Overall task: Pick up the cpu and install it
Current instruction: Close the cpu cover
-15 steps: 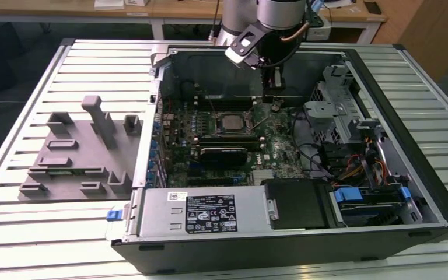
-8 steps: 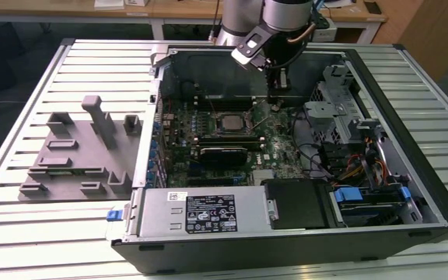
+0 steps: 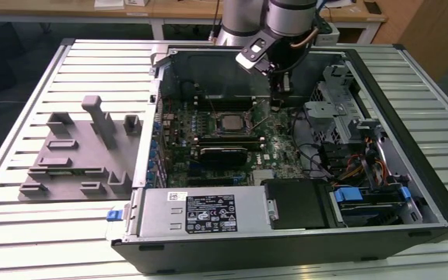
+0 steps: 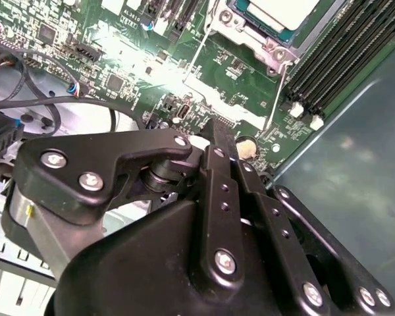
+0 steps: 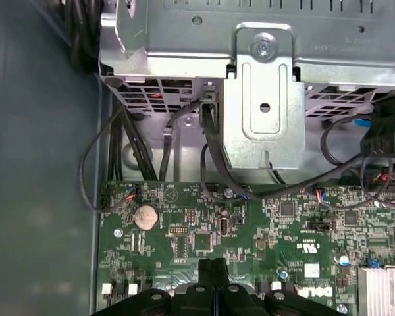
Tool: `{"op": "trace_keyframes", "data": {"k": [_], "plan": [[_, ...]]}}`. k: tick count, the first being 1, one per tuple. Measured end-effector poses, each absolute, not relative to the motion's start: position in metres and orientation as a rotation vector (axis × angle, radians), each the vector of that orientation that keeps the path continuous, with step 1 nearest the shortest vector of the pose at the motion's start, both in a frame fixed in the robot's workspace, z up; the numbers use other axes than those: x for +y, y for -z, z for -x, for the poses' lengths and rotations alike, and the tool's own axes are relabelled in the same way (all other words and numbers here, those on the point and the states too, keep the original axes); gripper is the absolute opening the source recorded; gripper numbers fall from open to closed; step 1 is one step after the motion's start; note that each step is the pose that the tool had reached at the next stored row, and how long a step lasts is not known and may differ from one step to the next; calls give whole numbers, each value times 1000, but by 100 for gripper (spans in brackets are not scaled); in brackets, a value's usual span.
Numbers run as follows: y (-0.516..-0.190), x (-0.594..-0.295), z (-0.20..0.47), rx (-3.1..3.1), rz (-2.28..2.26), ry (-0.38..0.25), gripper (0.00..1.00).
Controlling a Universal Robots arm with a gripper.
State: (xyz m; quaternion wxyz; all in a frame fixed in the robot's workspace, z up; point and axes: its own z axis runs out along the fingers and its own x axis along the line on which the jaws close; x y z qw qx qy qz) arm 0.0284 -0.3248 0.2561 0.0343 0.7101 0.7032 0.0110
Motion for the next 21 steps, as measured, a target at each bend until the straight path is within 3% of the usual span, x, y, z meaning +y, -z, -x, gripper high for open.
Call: {"op": "trace_keyframes", "data": {"k": [21], "plan": [[-243, -325, -26, 2170, -2192, -23, 11]]}}
